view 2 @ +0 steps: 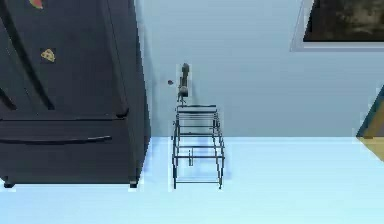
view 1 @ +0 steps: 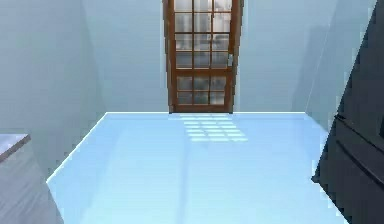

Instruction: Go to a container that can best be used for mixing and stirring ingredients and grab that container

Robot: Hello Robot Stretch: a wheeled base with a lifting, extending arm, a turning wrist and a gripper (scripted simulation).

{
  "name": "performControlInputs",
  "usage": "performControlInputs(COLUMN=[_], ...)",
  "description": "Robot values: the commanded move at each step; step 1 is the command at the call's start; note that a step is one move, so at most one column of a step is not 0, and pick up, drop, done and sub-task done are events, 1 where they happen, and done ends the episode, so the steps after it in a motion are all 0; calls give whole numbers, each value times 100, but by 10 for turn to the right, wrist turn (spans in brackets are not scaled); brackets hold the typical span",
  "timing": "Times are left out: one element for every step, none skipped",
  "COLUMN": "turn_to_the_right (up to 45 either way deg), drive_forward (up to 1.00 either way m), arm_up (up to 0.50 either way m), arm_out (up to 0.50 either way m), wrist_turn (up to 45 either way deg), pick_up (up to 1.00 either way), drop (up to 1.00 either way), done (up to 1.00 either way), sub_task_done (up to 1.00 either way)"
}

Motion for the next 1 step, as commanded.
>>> performControlInputs(turn_to_the_right=[-450], drive_forward=[0], arm_up=[0], arm_out=[0], wrist_turn=[0], pick_up=[0], drop=[0], done=[0], sub_task_done=[0])
